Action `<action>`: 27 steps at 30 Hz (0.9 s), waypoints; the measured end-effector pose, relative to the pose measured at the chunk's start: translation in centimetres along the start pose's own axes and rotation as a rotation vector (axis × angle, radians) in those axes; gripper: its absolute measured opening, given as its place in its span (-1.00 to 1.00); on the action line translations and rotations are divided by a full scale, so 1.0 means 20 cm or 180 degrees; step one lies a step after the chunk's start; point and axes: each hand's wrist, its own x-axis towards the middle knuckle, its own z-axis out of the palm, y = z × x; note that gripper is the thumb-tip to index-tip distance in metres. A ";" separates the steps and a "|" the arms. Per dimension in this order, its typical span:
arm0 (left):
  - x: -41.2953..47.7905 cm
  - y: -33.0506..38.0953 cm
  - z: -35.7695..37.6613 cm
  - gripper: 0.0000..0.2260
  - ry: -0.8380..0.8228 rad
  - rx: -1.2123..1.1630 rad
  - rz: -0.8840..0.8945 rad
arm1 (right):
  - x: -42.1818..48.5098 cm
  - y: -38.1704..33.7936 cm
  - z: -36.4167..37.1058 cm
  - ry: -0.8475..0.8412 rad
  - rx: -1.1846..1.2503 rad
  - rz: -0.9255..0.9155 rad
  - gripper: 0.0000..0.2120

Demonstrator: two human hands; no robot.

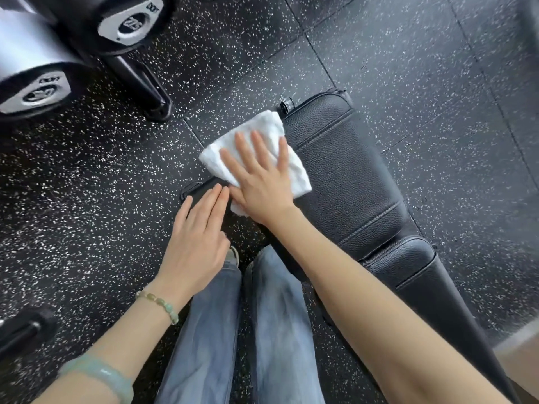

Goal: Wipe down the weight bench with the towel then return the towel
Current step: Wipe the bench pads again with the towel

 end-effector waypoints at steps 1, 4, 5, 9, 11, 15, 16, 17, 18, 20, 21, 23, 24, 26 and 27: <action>0.01 0.01 -0.01 -0.41 0.0011 -0.0026 0.0003 | 0.00 0.03 -0.01 0.0077 0.0091 0.0001 -0.42; 0.09 0.08 -0.07 -0.40 0.0025 -0.0101 0.0003 | -0.17 0.19 0.04 0.0319 0.0369 0.0242 -0.42; 0.12 0.11 -0.09 -0.40 0.0017 -0.0096 0.0018 | -0.26 0.27 0.06 0.0357 0.0425 0.0404 -0.41; 0.30 0.26 -0.12 -0.44 0.0015 -0.0036 0.0156 | -0.58 0.61 0.09 0.0224 0.0534 0.1258 -0.41; 0.41 0.36 -0.13 -0.45 0.0006 0.0035 0.0303 | -0.65 0.75 0.09 0.0070 0.0716 0.1520 -0.44; 0.62 0.52 -0.14 -0.46 0.0039 0.0315 0.0520 | -0.38 0.89 0.01 0.0048 0.1445 0.1475 -0.44; 0.66 0.55 -0.15 -0.46 0.0023 0.0410 0.0534 | -0.25 0.90 -0.02 0.0104 0.1626 0.1409 -0.45; 0.71 0.57 -0.15 -0.45 -0.0010 0.0513 0.0552 | -0.13 0.91 -0.04 0.0138 0.1755 0.1329 -0.46; 0.74 0.58 -0.15 -0.45 -0.0050 0.0609 0.0564 | -0.02 0.92 -0.05 0.0155 0.1837 0.1242 -0.46; 0.79 0.59 -0.14 -0.45 -0.0132 0.0766 0.0539 | 0.08 0.93 -0.07 0.0212 0.1996 0.1105 -0.48; 0.80 0.59 -0.13 -0.44 -0.0187 0.0842 0.0522 | 0.07 0.94 -0.06 0.0246 0.2113 0.1042 -0.48; 0.80 0.58 -0.13 -0.42 -0.0320 0.1001 0.0491 | -0.06 0.96 -0.03 0.0247 0.2341 0.1012 -0.47; 0.80 0.58 -0.14 -0.41 -0.0384 0.1072 0.0488 | -0.16 0.97 -0.01 0.0188 0.2405 0.1085 -0.45; 0.80 0.59 -0.15 -0.38 -0.0495 0.1192 0.0464 | -0.39 0.99 0.03 0.0147 0.2407 0.1275 -0.42; 0.80 0.60 -0.16 -0.37 -0.0542 0.1254 0.0446 | -0.51 1.01 0.05 0.0154 0.2309 0.1293 -0.43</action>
